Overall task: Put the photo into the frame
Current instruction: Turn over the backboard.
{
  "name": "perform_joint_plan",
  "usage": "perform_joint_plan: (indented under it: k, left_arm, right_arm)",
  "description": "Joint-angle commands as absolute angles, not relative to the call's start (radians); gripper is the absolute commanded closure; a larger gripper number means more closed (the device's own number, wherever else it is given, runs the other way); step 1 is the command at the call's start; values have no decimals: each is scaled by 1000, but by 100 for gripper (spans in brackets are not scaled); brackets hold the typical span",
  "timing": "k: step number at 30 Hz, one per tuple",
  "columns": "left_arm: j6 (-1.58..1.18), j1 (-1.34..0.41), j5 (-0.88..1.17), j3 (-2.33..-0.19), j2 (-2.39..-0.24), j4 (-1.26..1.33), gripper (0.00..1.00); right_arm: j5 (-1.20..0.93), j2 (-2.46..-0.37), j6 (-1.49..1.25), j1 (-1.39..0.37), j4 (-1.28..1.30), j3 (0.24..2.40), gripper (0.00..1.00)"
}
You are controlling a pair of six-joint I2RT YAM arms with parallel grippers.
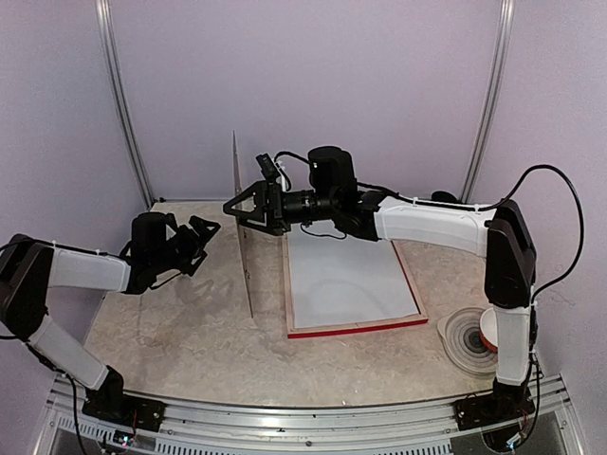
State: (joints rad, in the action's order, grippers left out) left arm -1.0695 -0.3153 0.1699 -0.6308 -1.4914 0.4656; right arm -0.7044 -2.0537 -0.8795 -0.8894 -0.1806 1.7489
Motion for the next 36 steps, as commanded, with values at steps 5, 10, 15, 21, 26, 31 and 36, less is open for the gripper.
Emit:
perform_joint_plan:
  k: [5, 10, 15, 21, 26, 31, 36]
  left_arm:
    - [-1118, -302, 268, -652, -1385, 675, 1]
    - [-1126, -307, 297, -729, -1362, 680, 1]
    - [-1150, -319, 343, -814, -1404, 702, 1]
    - [-1155, -348, 388, -894, -1454, 701, 1]
    - [-1140, -359, 410, -898, -1458, 689, 1]
    - [-1096, -358, 377, -925, -1435, 514, 1]
    - [-1006, -356, 290, -1007, -1382, 253, 1]
  right_arm:
    - [-723, -2065, -868, -900, -213, 1751, 1]
    - [-735, -2081, -870, -901, -206, 1787, 1]
    - [-738, -2092, -871, -900, -202, 1799, 1]
    - [-743, -2103, -879, -900, -210, 1803, 1]
    - [-755, -2119, -886, -905, -215, 1830, 1]
    - [-758, -2139, -881, -912, -196, 1853, 1]
    - [-768, -2160, -888, -921, -209, 1849, 1]
